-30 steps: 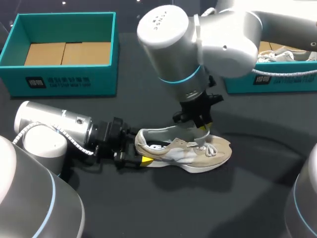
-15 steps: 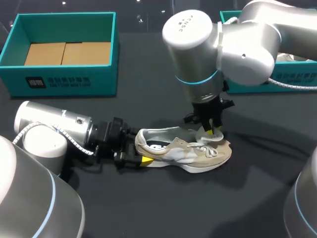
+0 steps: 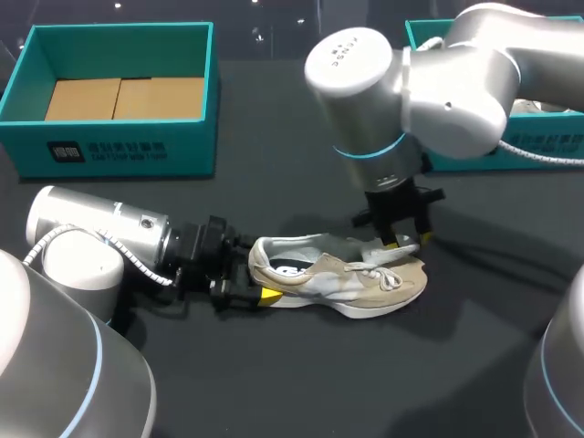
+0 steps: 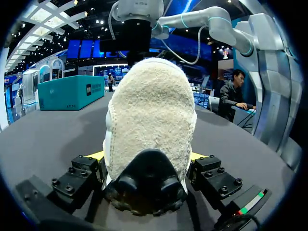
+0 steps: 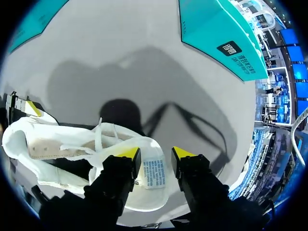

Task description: Take the shoe out of the shoebox, open the shoe tongue, remove and reinsert the insole, then place the shoe into the shoebox

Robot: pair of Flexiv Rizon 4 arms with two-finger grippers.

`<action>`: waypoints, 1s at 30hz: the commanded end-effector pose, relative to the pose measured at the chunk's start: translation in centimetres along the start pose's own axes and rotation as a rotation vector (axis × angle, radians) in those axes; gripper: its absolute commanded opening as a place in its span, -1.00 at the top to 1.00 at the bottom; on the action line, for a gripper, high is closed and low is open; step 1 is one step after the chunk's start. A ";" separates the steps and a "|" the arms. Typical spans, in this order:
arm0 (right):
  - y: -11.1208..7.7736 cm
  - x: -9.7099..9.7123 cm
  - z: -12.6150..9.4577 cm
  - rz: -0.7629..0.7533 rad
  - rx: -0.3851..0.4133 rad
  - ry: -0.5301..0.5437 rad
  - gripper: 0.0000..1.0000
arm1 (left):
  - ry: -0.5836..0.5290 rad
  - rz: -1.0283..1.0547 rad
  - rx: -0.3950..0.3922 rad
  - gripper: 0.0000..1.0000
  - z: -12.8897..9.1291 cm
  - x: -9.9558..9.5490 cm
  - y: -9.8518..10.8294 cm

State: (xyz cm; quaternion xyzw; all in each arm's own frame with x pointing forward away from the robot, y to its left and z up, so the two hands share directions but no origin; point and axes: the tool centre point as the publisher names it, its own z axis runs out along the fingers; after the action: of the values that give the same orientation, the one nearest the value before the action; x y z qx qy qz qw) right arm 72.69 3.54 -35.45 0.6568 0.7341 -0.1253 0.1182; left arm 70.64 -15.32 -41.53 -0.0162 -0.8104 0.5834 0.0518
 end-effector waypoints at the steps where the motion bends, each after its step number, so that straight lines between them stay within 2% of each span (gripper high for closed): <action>1: 0.1 -0.6 -1.2 0.011 0.003 -0.024 0.15 | -0.002 0.000 0.000 1.00 -0.2 0.3 0.3; 4: 0.2 -1.3 -2.6 0.025 -0.004 -0.031 0.15 | -0.002 0.000 0.000 1.00 -0.2 0.3 0.3; 7: 0.1 -1.5 -4.9 0.025 -0.040 -0.032 0.15 | -0.002 0.000 0.000 1.00 -0.2 0.3 0.3; 13: -0.1 -1.0 -10.5 -0.024 -0.143 0.017 0.07 | -0.002 0.000 0.000 1.00 -0.2 0.3 0.3; 16: 0.0 -0.3 -12.8 -0.089 -0.189 0.046 0.12 | -0.002 0.000 0.000 1.00 -0.2 0.3 0.3; 21: 0.0 1.0 -16.4 -0.225 -0.269 0.099 0.31 | -0.002 0.000 0.000 1.00 -0.2 0.3 0.3; 26: -0.1 2.9 -18.5 -0.423 -0.317 0.144 0.44 | -0.002 0.000 0.000 1.00 -0.2 0.3 0.3; 27: -0.1 3.5 -18.8 -0.466 -0.314 0.139 0.59 | -0.002 0.000 0.000 1.00 -0.2 0.3 0.3; 28: -0.1 4.1 -19.1 -0.513 -0.311 0.139 0.86 | -0.002 0.000 0.000 1.00 -0.2 0.3 0.3; 29: -0.1 4.6 -19.2 -0.552 -0.305 0.128 1.00 | -0.002 0.000 0.000 1.00 -0.2 0.3 0.3; 30: -0.1 5.2 -19.3 -0.587 -0.295 0.118 1.00 | -0.002 0.000 0.000 1.00 -0.2 0.3 0.3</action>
State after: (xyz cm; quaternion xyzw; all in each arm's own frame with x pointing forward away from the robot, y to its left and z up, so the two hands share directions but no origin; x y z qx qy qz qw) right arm 71.67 13.75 -18.73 0.4508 0.8823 0.0170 0.1343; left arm 70.64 -15.30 -41.54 -0.0163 -0.8105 0.5833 0.0518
